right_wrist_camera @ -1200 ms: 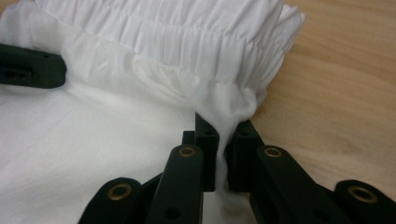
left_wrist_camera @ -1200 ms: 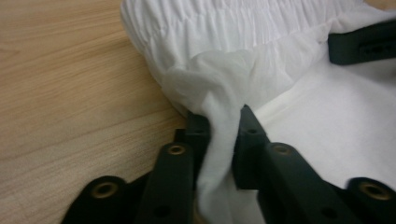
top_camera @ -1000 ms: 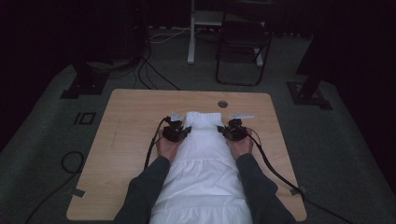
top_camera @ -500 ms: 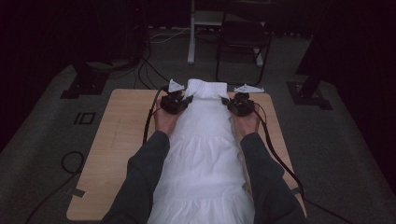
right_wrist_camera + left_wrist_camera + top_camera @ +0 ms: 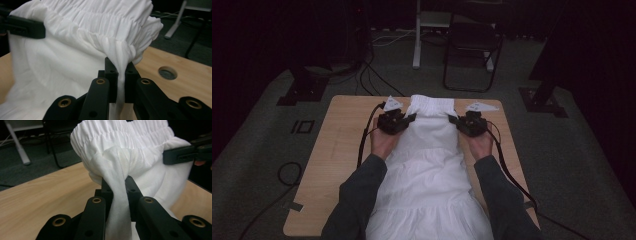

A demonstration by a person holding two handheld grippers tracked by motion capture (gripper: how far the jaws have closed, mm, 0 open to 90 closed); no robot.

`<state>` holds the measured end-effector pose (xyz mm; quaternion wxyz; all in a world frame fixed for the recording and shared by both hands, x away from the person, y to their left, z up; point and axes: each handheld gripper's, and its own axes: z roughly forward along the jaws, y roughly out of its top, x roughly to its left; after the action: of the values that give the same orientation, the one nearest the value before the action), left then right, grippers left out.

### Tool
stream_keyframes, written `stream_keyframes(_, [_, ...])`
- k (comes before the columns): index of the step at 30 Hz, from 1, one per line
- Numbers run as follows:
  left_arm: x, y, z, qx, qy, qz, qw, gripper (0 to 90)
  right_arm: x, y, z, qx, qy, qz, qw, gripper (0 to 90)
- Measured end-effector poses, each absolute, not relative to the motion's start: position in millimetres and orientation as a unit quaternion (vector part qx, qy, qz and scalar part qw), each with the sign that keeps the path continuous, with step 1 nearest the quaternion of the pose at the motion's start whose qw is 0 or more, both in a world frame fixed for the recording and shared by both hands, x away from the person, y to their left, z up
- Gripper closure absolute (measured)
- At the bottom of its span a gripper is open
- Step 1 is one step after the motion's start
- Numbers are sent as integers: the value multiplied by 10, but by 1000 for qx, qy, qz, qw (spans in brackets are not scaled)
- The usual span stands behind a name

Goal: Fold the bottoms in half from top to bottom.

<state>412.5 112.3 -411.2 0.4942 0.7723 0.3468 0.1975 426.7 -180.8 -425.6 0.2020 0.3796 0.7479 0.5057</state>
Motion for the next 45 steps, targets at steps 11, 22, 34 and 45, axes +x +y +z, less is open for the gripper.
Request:
stream_keyframes(11, [3007, 1309, -4606, 782, 329, 164, 503, 802, 3268, -1838, -4655, 334, 781, 503, 157, 849])
stream_keyframes(22, [2648, 1289, -5477, 810, 371, 141, 431, 825, 2773, -1701, -5479, 344, 822, 432, 137, 847])
stream_keyframes(34, [3119, 1167, -5567, 821, 376, 151, 402, 843, 3104, -1619, -5623, 365, 823, 409, 148, 846])
stream_keyframes(45, [3757, 1087, -5547, 810, 395, 152, 406, 847, 3673, -1592, -5619, 394, 811, 399, 167, 843])
